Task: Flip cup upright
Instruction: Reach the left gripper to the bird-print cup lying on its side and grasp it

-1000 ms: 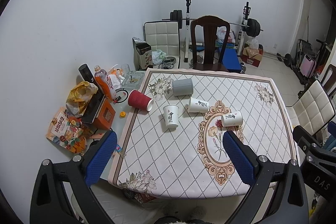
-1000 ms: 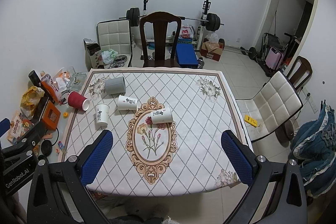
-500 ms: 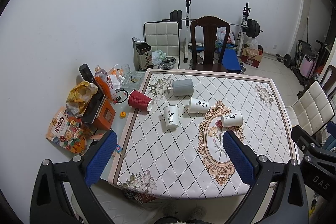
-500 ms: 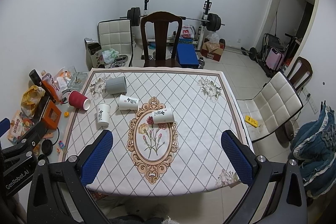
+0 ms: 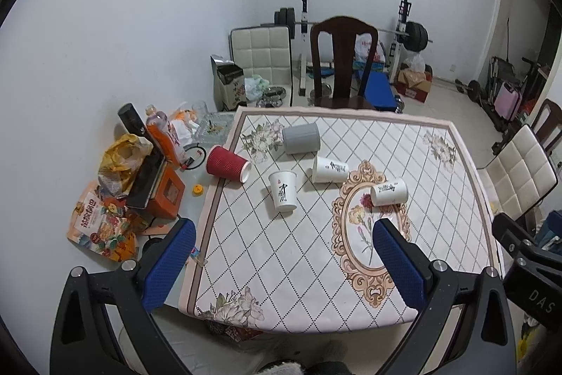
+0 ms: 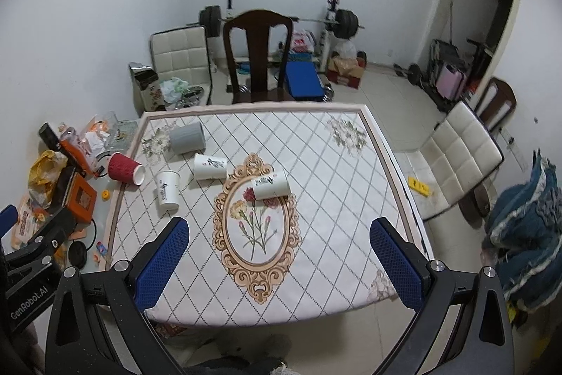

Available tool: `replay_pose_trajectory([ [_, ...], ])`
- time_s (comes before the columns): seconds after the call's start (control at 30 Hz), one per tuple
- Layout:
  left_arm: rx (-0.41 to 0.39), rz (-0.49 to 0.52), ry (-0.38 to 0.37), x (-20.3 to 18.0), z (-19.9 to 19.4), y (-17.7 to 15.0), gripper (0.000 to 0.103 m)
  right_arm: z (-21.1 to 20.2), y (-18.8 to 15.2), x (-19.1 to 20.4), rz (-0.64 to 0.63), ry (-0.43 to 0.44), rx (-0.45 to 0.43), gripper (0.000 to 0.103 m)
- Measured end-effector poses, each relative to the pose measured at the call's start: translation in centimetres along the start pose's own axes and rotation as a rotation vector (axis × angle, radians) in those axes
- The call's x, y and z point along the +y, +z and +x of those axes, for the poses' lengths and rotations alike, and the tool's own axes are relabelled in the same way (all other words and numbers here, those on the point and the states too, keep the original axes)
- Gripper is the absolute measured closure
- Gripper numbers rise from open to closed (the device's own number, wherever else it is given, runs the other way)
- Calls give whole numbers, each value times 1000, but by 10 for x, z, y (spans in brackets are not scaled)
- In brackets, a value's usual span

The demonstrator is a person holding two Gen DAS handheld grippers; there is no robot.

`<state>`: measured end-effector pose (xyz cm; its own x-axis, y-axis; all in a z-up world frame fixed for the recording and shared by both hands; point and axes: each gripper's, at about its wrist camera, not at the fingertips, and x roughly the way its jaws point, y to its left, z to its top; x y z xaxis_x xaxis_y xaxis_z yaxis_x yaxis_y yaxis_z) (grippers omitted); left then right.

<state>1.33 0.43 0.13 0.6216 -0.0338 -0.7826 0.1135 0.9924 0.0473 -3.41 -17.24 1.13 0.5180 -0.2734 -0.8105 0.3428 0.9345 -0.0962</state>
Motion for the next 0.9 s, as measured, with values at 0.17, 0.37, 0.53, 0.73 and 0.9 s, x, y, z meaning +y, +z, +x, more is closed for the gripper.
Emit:
replay_pose_trajectory([
  [0.17,69,48,-13,-7,47,-6,0,49,-18,-8,69,-65,106,0],
  [0.37,167,144,-19,-38,109,-14,0,124,-40,-37,140,-125,238,0],
  [0.53,199,270,9,-78,158,-15,0,196,-46,-66,183,-153,334,0],
  [0.73,218,454,22,-133,215,-7,1,268,-46,-98,204,-161,433,0],
  [0.9,242,606,-4,-182,260,-1,4,323,-43,-129,222,-165,512,0],
])
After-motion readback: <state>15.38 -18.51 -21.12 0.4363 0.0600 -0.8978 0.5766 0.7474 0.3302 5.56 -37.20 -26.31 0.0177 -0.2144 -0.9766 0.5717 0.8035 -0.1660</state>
